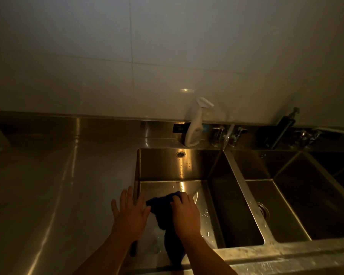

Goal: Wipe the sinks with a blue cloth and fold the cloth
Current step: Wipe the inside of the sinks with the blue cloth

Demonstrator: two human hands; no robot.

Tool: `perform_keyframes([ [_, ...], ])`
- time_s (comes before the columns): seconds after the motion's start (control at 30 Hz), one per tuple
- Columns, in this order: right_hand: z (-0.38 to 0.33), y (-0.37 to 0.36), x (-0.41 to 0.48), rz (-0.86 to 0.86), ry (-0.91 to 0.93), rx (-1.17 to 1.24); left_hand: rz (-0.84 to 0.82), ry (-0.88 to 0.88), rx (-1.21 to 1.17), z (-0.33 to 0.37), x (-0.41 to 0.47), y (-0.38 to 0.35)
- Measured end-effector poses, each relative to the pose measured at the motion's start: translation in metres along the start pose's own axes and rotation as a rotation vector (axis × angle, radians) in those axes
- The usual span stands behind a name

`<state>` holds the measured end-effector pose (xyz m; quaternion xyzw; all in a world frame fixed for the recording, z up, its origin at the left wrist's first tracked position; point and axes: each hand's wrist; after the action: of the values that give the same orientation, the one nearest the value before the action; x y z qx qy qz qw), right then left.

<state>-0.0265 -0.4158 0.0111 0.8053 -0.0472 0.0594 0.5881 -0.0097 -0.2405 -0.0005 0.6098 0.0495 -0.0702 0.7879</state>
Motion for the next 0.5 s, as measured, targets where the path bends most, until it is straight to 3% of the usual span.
perform_keyframes([
  [0.5, 0.11, 0.002, 0.019, -0.253, -0.116, -0.229, -0.102, -0.045, -0.025, 0.039, 0.046, -0.047],
])
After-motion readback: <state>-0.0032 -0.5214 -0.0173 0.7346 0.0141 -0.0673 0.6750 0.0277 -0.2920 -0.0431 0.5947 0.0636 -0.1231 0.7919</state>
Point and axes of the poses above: each hand's wrist, its own x-axis towards the middle knuckle, its own y-axis out of the back of the hand, z = x × y, and after that the axes turned 1 degree about -x, right-handed
